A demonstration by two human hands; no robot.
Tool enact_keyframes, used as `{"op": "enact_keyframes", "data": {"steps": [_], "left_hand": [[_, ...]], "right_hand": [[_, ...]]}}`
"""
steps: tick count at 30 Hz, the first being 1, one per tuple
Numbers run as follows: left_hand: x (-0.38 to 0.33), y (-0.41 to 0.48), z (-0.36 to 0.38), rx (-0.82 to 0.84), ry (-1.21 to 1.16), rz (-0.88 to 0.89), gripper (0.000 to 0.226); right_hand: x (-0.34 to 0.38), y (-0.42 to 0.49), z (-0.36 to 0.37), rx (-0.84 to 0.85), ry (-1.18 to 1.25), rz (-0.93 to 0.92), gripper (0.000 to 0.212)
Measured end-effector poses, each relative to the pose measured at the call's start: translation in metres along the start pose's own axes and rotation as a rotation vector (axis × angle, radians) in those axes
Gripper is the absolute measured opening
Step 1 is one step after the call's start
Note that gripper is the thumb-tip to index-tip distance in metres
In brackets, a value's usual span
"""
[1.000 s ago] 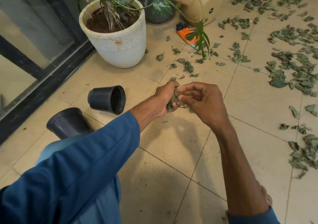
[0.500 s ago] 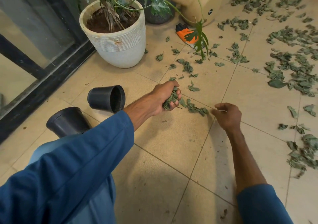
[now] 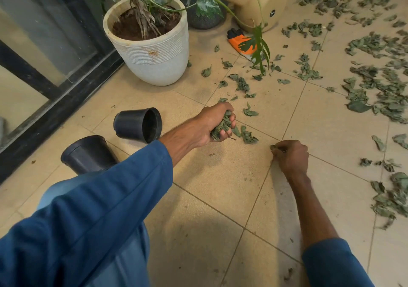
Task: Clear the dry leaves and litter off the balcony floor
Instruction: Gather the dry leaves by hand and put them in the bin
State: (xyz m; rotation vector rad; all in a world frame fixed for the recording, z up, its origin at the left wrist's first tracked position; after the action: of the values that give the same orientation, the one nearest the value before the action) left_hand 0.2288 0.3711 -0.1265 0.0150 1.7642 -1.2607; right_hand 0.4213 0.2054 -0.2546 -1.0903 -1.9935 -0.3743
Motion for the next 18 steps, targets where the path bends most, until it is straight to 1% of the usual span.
{"op": "enact_keyframes", "data": {"steps": [3,7,9,11,13,18], "left_hand": [[-0.001,-0.001,0.001,0.007,-0.001,0.004,0.036],[-0.001,-0.003,0.0,0.012,0.001,0.009,0.037],[-0.001,-0.003,-0.001,0.011,-0.001,0.01,0.037],[-0.001,-0.004,-0.002,0.01,0.002,0.011,0.036],[0.0,-0.004,-0.003,0.013,0.008,0.012,0.036],[0.0,-0.003,-0.005,0.015,0.016,0.011,0.035]], "right_hand": [[0.007,0.002,-0.004,0.059,0.101,-0.043,0.019],[0.035,0.004,0.008,0.157,0.237,-0.093,0.013],[0.047,0.006,0.021,0.187,0.217,-0.131,0.013],[0.052,0.006,0.037,0.239,0.138,-0.171,0.014],[0.048,0.0,0.05,0.292,0.079,-0.149,0.014],[0.024,-0.012,0.039,0.225,0.088,-0.094,0.015]]}}
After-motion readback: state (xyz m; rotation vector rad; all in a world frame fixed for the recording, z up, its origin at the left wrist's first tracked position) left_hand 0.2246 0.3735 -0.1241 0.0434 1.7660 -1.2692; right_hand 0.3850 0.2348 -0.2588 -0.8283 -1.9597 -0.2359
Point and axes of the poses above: each hand's wrist, its own y-axis towards the middle knuckle, its own z-axis out of the palm, x = y × z, the point moved 3 cm from there along y, towards the middle knuckle, and after that the axes turned 13 degrees about y, right-handed, at the moved point
